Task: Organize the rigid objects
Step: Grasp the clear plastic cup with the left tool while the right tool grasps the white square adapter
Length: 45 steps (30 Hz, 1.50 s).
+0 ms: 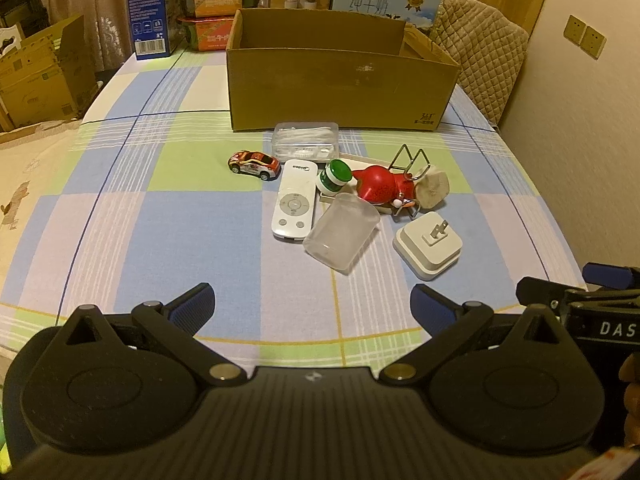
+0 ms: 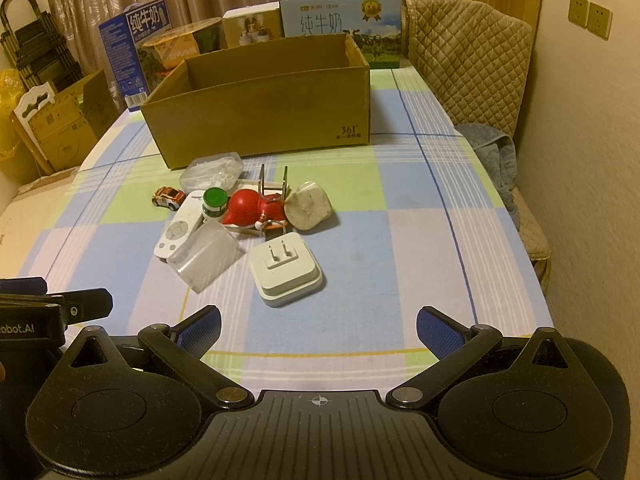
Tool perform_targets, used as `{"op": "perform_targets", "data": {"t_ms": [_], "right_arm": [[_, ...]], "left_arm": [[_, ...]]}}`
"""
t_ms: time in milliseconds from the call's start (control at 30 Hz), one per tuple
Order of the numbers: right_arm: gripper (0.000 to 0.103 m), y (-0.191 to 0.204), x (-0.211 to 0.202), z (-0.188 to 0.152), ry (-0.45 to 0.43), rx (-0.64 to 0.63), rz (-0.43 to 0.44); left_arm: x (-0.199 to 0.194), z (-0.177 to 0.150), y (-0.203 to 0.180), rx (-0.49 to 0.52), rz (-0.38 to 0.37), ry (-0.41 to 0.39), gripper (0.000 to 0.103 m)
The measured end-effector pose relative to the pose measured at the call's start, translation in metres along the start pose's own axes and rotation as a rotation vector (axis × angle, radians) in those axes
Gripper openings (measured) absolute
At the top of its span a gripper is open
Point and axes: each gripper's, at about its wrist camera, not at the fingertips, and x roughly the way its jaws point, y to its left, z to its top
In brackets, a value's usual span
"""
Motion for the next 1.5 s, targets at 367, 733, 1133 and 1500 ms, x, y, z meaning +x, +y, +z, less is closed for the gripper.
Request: {"op": "perform_targets", "data": {"t_ms": [367,733,1133,1500], "right_arm": [[0.101,0.001,0.019,0.002,-0.010,-0.050,0.051],[0.098,0.004,0.058,0.011,-0.004,-0.137,0.102],[0.084,0.009,0.117,0.018,0.055,-0.241,0.124],[0.072,0.012,0.152,0.020,0.093,-0.268,0.136]], "left_arm": [[0.020,0.011,0.010,0.019,-0.036,0.009,0.102],[0.059,0.032,0.020,0.143,-0.087,0.055,0.102],[0.102,0.051,0.012,0.282,-0.132,0.107,0.102],[0.124,0.054,0.010,0.391,-0.174,0.150,0.091]]}}
